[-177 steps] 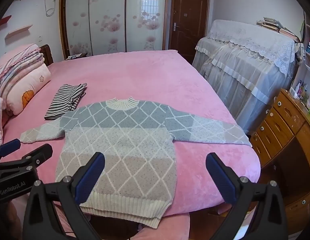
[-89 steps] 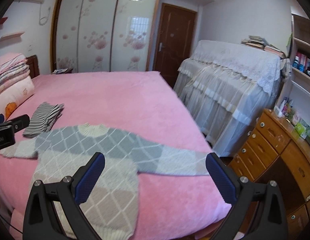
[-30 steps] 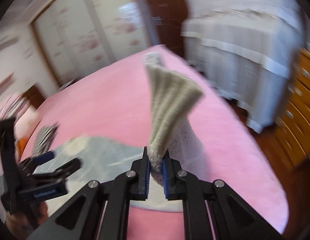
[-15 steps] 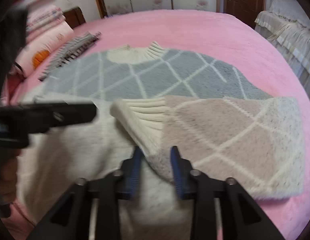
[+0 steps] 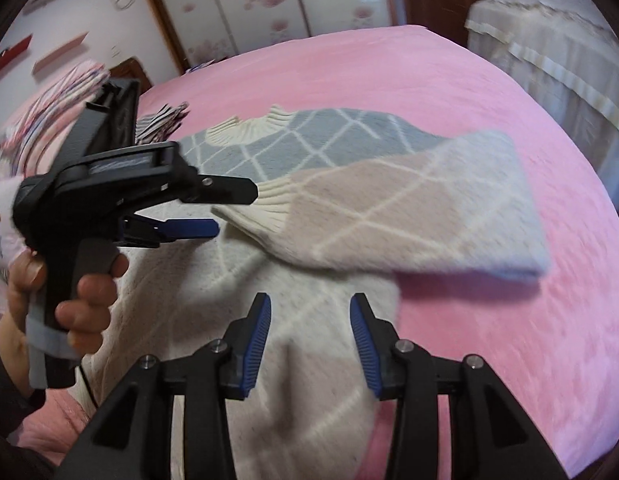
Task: Fold small clothes
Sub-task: 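Carry the sleeve across the sweater body with the right gripper and release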
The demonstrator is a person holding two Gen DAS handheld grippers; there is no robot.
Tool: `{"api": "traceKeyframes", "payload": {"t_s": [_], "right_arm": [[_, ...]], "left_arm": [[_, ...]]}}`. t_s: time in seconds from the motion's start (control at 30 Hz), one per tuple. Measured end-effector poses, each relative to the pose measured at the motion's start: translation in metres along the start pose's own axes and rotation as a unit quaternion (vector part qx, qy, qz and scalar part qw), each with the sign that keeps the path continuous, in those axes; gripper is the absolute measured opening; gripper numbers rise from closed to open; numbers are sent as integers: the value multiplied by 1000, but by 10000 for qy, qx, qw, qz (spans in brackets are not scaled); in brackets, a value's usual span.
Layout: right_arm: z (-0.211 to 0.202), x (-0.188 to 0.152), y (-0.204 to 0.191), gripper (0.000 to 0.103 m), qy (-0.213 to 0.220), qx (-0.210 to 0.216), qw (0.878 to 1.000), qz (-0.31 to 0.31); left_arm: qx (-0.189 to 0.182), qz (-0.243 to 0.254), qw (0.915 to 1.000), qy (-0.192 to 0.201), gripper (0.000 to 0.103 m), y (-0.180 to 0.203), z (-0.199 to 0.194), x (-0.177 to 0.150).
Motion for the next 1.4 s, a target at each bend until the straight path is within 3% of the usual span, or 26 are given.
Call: {"api": "traceKeyframes", "payload": {"t_s": [0.13, 0.17, 0.2, 0.27, 0.37, 0.5, 0.67, 0.73, 0.87, 1.0, 1.03, 1.1, 1.2, 1.3, 1.4], "right_arm": [[-3, -4, 16, 41, -19, -70, 9996, 265], [-6, -5, 19, 41, -11, -75, 9995, 294], [-5, -5, 21, 41, 3, -96, 9994, 328], [-9, -4, 26, 41, 60, -116, 9992, 388], [-12, -3, 29, 41, 125, -92, 9989, 448], [-13, -2, 26, 41, 158, -93, 9990, 402], [-19, -4, 24, 41, 208, -180, 9991, 326], [-24, -3, 23, 41, 244, -179, 9990, 326], [-32, 2, 18, 41, 353, -164, 9989, 264], [-32, 13, 4, 41, 440, -137, 9988, 141], [-30, 18, -1, 41, 459, -132, 9988, 88], [-23, 25, -8, 41, 490, -219, 9986, 1], [-10, 36, -14, 41, 491, -361, 9981, -38], [2, 50, -10, 42, 452, -497, 9977, 55], [13, 69, 8, 49, 458, -845, 9950, 276]], "left_arm": [[-87, -414, 9990, -156, 55, 1, 12, 6], [-97, -424, 9987, -257, 43, 2, 16, 6], [-212, -473, 9979, -383, 37, 5, 21, 4], [-325, -612, 9966, -448, 33, 6, 25, 1], [-196, -796, 9958, -405, 13, 5, 32, 1], [41, -564, 9980, -272, 9, 13, 33, 4], [478, 353, 9981, 191, 7, 45, 3, 20], [693, 776, 9931, 536, 7, 58, -21, 34], [1413, 1619, 9647, 1523, 7, 73, -88, 65], [2102, 1737, 9386, 2112, 7, 41, -143, 87], [2227, 1631, 9371, 2136, 7, 27, -150, 91], [2296, 1296, 9417, 2089, 7, -11, -160, 91], [2127, 766, 9577, 1781, 7, -68, -151, 85], [2197, 424, 9634, 1476, 8, -108, -130, 72], [2142, 297, 9659, 1424, 8, -123, -121, 61]]}}
Point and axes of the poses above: each gripper's, at about its wrist camera, not at the fingertips, and z roughly the way its jaws point, y to its right, x to its top, the point moved 5 cm from there along z, roughly the way its jaws point, and after that the axes turned 7 degrees about z, right-handed, at the moved point
